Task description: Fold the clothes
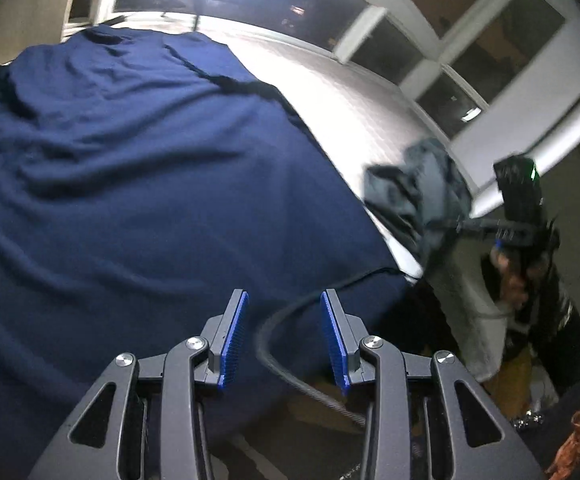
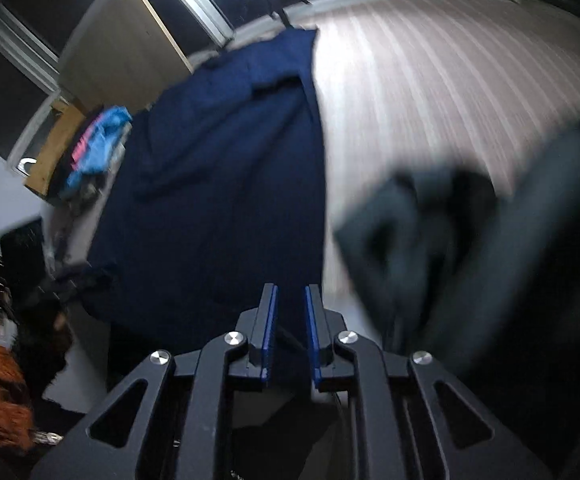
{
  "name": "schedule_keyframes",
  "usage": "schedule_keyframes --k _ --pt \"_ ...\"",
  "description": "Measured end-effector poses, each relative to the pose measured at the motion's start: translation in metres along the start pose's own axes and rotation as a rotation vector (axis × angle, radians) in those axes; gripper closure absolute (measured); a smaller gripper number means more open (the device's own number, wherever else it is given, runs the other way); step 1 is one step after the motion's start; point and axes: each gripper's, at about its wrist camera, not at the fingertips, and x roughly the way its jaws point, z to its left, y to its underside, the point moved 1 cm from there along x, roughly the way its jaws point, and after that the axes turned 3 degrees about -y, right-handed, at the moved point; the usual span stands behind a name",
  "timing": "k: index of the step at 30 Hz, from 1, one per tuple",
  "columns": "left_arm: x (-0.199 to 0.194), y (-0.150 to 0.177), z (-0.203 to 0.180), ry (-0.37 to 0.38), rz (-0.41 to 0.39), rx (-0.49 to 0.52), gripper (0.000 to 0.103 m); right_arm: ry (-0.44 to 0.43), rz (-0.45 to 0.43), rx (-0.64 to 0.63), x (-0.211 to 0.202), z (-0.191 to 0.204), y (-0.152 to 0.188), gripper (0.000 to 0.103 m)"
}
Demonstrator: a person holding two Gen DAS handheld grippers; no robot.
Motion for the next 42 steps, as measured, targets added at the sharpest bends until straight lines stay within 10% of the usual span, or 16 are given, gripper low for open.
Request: schedule_keyframes --k 3,11,26,32,42 --pt "-0.005 0.016 -0.033 0.039 0.007 0.073 0.068 0.034 -0.018 0.036 -0.021 0.002 0.043 0.088" --pt "0.045 0.043 -0.142 0.036 0.011 0.408 0.066 0.112 -0.181 -0.018 -0.110 -0.004 0.013 0.071" --pt "0.153 0.049 -0.200 -0.355 -0.044 0.614 0.067 0.005 -0.063 -0.174 -0.040 -0.016 -0.133 0.071" --pt "0.146 0.040 -0.193 -0.289 -0.057 0.534 0.102 -0.044 -0.005 -0.190 0.032 -0.017 -0.219 0.067" --pt "0.088 0.016 -0.160 -0.108 -0.138 0.176 0.103 -0.076 0.121 -0.109 0.186 -0.021 -0.329 0.067"
